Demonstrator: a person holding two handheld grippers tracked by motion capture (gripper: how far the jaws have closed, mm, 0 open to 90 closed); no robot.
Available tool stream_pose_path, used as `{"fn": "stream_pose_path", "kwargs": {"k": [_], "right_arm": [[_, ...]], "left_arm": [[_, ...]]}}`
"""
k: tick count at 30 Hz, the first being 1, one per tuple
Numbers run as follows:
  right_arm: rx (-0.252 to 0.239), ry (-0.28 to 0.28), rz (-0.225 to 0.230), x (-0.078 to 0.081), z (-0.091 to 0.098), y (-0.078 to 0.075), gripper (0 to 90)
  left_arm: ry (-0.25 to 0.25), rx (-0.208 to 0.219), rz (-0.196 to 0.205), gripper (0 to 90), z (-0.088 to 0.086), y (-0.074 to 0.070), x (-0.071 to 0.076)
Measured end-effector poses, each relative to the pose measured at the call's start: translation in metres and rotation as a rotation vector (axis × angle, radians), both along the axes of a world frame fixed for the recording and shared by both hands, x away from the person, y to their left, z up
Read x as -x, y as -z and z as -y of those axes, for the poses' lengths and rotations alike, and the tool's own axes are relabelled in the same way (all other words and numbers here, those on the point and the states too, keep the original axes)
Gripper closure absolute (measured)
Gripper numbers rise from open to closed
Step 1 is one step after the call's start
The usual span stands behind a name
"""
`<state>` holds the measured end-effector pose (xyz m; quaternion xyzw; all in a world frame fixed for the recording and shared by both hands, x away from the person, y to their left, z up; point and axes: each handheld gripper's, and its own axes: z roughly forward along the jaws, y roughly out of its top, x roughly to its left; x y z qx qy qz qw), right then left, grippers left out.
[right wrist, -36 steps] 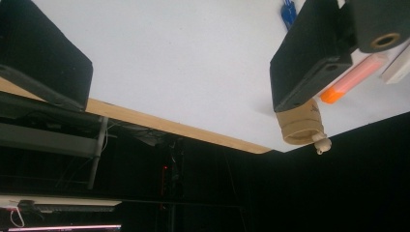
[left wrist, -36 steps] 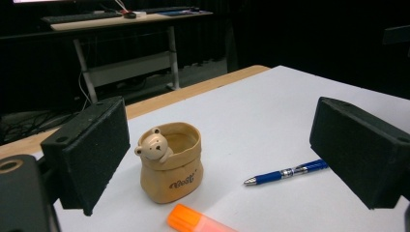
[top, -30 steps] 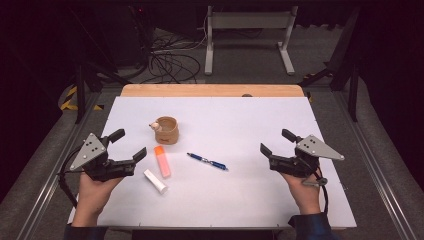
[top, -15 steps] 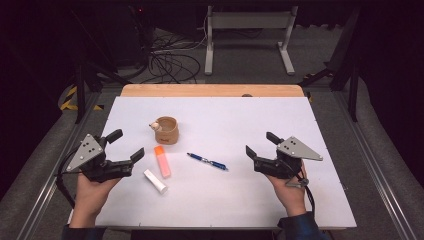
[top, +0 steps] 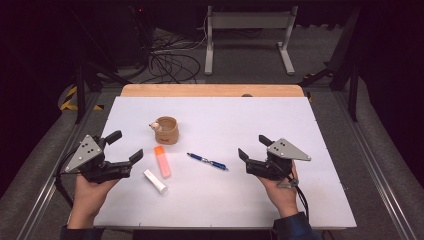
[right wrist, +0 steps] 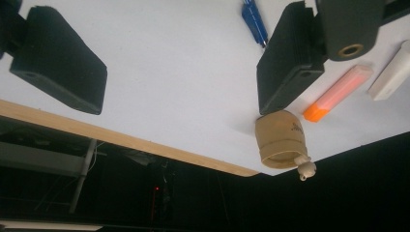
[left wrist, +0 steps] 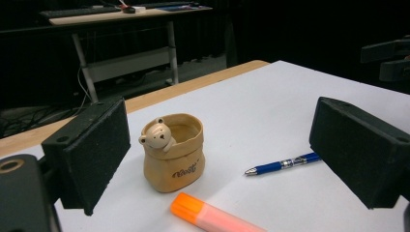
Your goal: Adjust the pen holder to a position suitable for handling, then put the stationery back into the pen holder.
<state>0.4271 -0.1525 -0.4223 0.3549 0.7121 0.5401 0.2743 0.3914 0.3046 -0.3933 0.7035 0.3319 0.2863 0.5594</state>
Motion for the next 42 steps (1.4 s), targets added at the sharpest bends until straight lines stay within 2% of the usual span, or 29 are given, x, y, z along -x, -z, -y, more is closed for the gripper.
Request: {"fn": "stream_pose_path", "kwargs": {"k": [12,20,26,29,34,42], "right_arm": [[0.005,-0.039,-0.015,0.001,-0.016,0.006,18.7],[0.019,-0.082,-0.025,0.005,-0.04,0.011,18.4],[0.058,-0.084,-0.047,0.009,-0.064,0.022,23.7],[0.08,-0.116,-0.056,0.013,-0.08,0.028,26.7],[0.1,-0.143,-0.053,0.018,-0.096,0.033,32.6],[0.129,-0.174,-0.069,0.023,-0.114,0.042,35.9]], "left_arm": [[0.005,0.004,0.002,8.1,0.001,-0.002,0.003],[0.007,0.008,0.003,8.1,0.001,-0.003,0.002],[0.008,0.013,0.004,8.1,-0.001,-0.003,0.003],[0.008,0.021,0.005,7.9,-0.002,-0.004,0.004],[0.009,0.024,-0.004,7.7,-0.001,-0.004,0.004],[0.02,0.012,-0.009,7.8,0.0,-0.004,0.004]]}}
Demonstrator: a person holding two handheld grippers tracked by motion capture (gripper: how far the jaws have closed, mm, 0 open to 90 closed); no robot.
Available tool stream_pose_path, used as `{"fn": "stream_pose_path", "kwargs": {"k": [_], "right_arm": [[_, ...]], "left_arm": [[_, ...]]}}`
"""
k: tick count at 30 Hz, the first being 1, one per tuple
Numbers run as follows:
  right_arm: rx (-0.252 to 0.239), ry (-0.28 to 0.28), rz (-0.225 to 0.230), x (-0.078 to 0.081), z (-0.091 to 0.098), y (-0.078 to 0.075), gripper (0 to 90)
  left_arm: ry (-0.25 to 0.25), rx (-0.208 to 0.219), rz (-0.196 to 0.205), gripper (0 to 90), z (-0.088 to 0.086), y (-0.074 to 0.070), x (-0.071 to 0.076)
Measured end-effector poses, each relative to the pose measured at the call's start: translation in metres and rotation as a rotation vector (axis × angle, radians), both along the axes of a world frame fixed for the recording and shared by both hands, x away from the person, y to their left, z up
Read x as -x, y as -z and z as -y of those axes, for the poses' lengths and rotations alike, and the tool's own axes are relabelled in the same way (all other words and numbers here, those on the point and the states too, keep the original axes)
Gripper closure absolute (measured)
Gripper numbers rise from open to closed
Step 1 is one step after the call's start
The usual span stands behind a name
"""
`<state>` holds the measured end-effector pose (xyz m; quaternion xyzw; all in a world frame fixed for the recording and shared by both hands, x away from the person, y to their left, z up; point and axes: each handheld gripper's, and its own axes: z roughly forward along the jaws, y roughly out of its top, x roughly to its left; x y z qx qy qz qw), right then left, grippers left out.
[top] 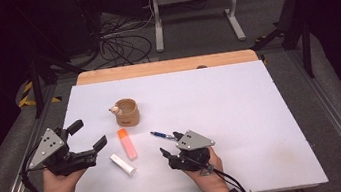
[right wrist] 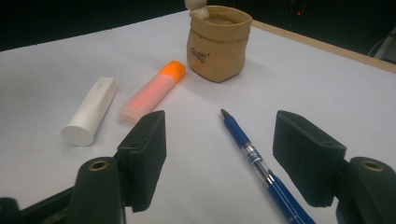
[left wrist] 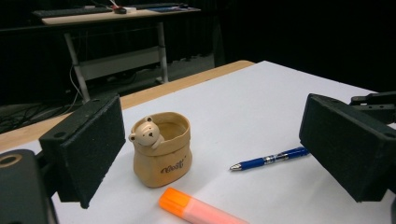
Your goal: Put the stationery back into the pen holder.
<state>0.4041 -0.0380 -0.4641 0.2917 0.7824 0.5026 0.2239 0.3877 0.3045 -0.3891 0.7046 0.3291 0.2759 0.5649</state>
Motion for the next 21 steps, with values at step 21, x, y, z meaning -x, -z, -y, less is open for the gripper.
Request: {"fn": "stream_pose_path", "kwargs": {"k": [21], "right_arm": [[0.014,-0.081,-0.058,0.001,-0.05,0.004,38.2]], "left_arm": [[0.004,0.021,-0.007,7.4,-0.002,0.0,0.0]]}}
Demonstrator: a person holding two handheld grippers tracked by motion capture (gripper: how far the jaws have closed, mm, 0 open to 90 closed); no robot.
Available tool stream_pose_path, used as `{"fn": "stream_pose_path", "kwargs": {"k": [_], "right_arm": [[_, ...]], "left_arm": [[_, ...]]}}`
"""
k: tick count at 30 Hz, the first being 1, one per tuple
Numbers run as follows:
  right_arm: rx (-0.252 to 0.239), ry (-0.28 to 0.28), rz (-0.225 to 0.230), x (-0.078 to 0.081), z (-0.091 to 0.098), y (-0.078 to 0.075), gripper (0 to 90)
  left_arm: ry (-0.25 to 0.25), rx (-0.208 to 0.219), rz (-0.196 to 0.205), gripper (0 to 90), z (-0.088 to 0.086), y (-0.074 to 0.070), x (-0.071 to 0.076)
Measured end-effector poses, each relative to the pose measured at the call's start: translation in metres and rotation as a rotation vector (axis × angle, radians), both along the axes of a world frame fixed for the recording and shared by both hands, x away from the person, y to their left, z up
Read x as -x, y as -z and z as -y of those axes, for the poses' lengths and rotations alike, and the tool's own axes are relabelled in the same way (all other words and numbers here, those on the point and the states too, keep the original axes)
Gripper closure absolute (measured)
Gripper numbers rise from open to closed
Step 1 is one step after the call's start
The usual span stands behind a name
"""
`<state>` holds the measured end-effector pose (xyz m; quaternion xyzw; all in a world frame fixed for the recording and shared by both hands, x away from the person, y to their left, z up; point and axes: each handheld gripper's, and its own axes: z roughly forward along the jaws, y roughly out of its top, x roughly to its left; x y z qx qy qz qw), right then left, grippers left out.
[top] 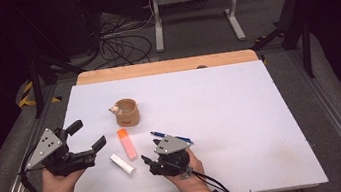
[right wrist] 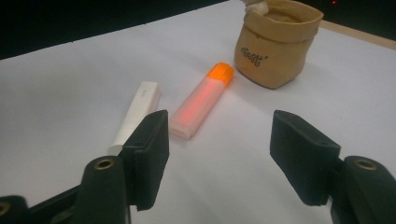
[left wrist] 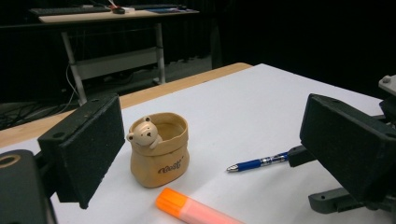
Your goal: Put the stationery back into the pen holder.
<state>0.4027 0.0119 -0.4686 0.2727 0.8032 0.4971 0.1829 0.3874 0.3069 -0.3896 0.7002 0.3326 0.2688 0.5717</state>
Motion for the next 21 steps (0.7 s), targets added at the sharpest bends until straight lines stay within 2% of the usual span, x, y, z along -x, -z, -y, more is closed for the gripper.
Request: {"fn": "stream_pose_path", "kwargs": {"k": [10,21], "right_arm": [[0.004,-0.043,-0.015,0.0,-0.021,0.006,38.1],[-0.001,-0.051,-0.029,0.0,-0.035,0.01,38.1]], "left_arm": [[-0.004,-0.012,0.011,7.9,-0.001,0.001,0.0],[-0.006,-0.017,0.006,8.0,-0.002,0.002,-0.001]]}}
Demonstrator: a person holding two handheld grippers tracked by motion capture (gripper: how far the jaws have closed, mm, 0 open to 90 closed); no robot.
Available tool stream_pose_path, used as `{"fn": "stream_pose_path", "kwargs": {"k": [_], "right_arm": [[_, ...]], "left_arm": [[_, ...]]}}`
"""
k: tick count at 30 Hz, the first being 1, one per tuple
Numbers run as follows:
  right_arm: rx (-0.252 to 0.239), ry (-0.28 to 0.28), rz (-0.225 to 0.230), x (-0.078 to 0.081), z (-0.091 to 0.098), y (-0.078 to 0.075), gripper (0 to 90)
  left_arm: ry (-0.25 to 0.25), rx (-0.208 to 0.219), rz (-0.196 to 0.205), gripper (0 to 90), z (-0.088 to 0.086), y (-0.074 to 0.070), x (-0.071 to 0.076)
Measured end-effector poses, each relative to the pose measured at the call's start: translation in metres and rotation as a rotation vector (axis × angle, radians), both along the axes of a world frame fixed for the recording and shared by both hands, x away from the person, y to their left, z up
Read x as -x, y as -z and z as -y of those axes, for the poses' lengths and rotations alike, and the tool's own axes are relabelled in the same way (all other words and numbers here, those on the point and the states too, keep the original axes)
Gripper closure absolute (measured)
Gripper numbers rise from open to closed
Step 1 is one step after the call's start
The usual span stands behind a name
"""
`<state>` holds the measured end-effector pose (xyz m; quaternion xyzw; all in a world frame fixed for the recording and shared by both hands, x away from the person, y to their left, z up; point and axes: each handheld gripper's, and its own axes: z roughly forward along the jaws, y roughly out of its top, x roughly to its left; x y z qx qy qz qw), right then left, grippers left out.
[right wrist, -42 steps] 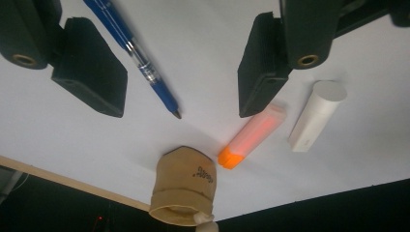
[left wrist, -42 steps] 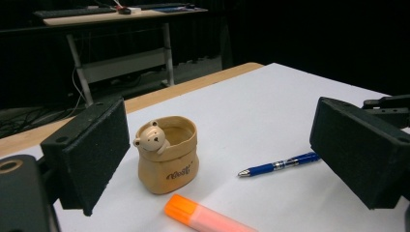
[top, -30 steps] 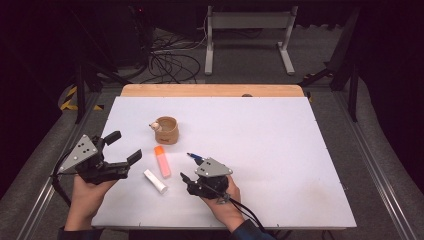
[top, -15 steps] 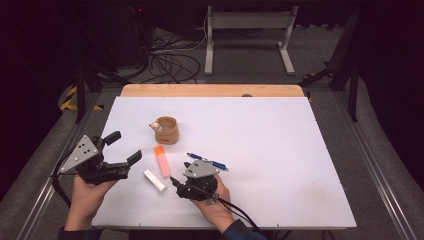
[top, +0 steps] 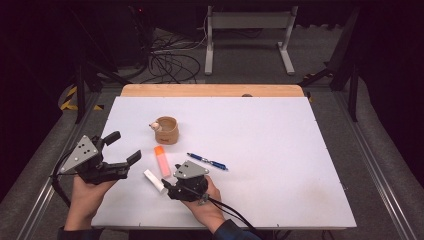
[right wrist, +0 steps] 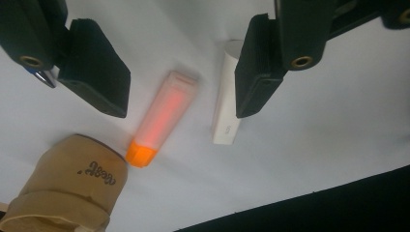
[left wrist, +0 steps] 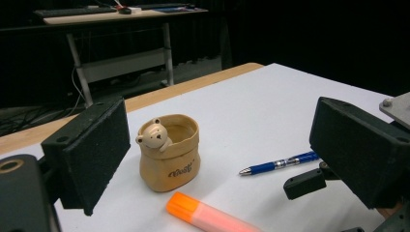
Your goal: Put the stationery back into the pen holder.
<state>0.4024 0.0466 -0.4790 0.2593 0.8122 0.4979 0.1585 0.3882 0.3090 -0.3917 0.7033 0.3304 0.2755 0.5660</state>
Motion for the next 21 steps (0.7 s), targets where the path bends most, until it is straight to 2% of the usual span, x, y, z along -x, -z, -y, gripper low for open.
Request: {"fn": "stream_pose_path", "kwargs": {"k": [14,21], "right_arm": [[0.022,-0.01,-0.015,0.004,-0.016,0.006,38.2],[0.036,-0.009,-0.03,0.004,-0.022,0.008,38.6]], "left_arm": [[-0.004,-0.002,0.007,8.0,-0.002,-0.001,0.001],[-0.019,0.002,0.023,8.6,-0.004,-0.002,0.002]]}}
